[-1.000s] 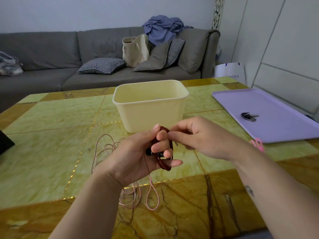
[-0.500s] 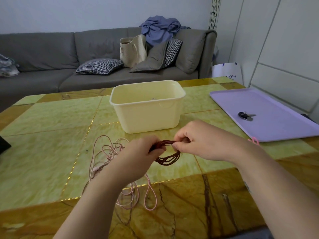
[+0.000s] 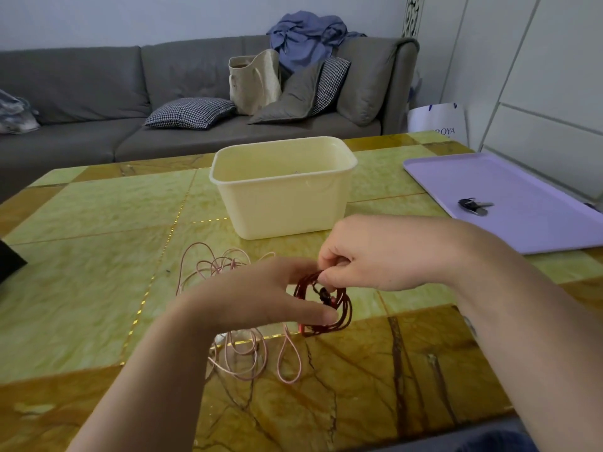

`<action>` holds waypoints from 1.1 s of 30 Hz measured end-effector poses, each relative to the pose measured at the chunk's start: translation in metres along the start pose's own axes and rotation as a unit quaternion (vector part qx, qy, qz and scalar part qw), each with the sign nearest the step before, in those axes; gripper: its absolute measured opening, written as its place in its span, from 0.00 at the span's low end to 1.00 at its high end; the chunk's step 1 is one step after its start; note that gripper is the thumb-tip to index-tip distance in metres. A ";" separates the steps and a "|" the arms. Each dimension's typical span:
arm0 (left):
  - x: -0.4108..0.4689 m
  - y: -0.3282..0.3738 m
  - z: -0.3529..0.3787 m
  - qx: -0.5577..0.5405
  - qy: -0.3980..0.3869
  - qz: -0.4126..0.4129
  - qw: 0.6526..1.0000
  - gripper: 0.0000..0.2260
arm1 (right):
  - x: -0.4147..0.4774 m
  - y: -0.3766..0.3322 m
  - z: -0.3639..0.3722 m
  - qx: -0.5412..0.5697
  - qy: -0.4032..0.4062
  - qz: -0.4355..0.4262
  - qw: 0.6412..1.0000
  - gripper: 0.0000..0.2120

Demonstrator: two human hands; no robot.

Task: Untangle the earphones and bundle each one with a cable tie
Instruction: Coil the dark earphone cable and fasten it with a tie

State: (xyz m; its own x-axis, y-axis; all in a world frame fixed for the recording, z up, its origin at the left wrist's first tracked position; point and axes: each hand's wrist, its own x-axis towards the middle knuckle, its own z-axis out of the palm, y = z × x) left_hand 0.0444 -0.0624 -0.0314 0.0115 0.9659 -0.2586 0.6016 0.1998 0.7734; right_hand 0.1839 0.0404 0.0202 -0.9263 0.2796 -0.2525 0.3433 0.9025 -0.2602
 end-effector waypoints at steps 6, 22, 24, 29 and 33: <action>0.006 0.000 0.010 -0.147 -0.119 0.041 0.981 0.20 | -0.001 -0.008 0.002 0.024 -0.045 -0.043 0.998 0.12; 0.025 0.003 0.041 0.189 0.130 -0.010 0.973 0.10 | 0.003 0.015 0.019 -0.071 -0.033 0.087 0.993 0.11; 0.032 0.003 0.046 0.294 0.157 -0.008 0.943 0.11 | 0.003 0.024 0.020 -0.069 -0.034 0.096 0.992 0.13; 0.052 -0.014 0.064 0.466 0.279 0.114 0.832 0.17 | 0.001 0.050 0.023 -0.046 -0.038 0.098 0.993 0.17; 0.057 -0.013 0.079 0.482 0.274 0.110 0.825 0.15 | -0.005 0.065 0.026 0.012 -0.069 0.115 0.991 0.15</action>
State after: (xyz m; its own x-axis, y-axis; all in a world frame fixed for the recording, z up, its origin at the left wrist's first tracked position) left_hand 0.1004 -0.0233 -0.1023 0.0014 0.9435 0.3314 0.9918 0.0411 -0.1210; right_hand 0.2151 0.0895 -0.0197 -0.7930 0.4285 -0.4331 0.5487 0.8112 -0.2022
